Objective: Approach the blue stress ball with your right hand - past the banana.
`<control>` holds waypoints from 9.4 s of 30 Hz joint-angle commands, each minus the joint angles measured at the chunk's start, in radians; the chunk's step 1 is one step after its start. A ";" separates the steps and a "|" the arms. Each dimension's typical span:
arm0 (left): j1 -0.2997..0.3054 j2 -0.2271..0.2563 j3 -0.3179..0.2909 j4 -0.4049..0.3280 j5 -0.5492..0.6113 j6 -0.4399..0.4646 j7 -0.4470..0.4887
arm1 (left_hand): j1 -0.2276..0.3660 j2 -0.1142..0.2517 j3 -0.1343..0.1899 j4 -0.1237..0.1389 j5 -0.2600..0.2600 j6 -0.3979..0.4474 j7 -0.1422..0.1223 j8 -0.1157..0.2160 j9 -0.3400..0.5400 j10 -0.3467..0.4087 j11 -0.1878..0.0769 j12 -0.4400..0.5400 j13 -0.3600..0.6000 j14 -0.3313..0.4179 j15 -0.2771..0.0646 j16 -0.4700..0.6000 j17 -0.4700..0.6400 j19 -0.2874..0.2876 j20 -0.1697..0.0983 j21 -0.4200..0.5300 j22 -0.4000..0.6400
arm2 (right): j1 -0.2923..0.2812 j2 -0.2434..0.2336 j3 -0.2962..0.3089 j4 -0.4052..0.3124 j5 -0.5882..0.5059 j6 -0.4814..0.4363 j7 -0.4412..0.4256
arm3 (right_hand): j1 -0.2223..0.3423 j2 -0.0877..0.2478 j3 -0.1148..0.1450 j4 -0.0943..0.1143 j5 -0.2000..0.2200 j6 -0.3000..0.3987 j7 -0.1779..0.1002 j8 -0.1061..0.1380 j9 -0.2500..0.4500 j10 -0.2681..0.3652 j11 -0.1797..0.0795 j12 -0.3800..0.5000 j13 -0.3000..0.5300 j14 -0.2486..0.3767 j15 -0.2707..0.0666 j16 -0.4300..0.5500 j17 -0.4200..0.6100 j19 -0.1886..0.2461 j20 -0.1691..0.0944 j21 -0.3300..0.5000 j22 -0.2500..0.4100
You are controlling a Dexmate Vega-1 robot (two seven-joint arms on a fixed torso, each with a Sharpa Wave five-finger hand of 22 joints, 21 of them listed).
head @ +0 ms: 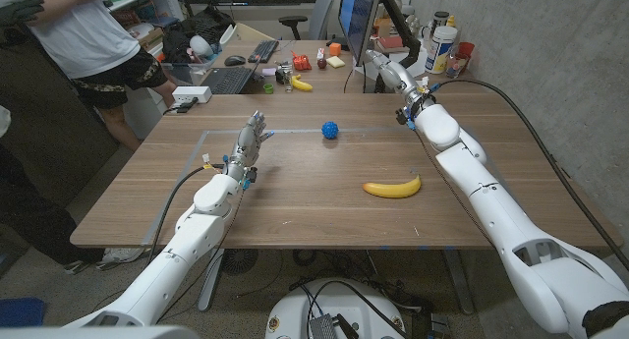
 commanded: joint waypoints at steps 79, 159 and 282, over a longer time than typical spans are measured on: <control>-0.018 -0.012 0.005 0.043 -0.004 -0.013 -0.013 | 0.002 0.131 0.006 0.000 0.008 -0.145 -0.007 0.009 0.003 -0.087 0.000 0.005 0.005 -0.085 0.004 0.006 0.003 -0.099 -0.028 0.010 0.004 | 0.067 -0.056 -0.178 -0.021 -0.452 -0.098 -0.103 | 0.094 0.077 0.025 -0.066 -0.007 -0.020 -0.019 -0.008 0.003 -0.007 -0.009 -0.009 0.003 0.007 -0.054 -0.009 -0.007 0.017 -0.097 -0.016 0.000; 0.026 0.003 -0.009 0.005 -0.011 -0.017 -0.006 | 0.002 0.130 0.007 0.000 0.009 -0.137 -0.009 0.009 0.003 -0.083 0.000 0.005 0.005 -0.083 0.004 0.005 0.003 -0.097 -0.025 0.012 0.003 | 0.132 -0.044 -0.277 0.070 -0.544 -0.105 -0.056 | 0.126 0.090 0.028 -0.077 -0.014 -0.033 -0.036 -0.005 0.005 -0.025 -0.030 -0.014 0.003 0.006 -0.063 -0.008 -0.004 0.037 -0.097 -0.027 0.000; 0.050 0.013 -0.031 -0.002 -0.023 -0.008 -0.027 | 0.003 0.130 0.008 -0.001 0.010 -0.128 -0.008 0.009 0.003 -0.079 0.000 0.005 0.005 -0.078 0.004 0.005 0.003 -0.095 -0.023 0.014 0.002 | 0.213 -0.012 -0.419 0.199 -0.647 -0.135 -0.012 | 0.218 0.102 0.064 -0.121 -0.023 -0.069 -0.052 -0.005 0.006 -0.046 -0.044 -0.015 0.003 0.003 -0.075 -0.008 -0.005 0.055 -0.101 -0.048 0.000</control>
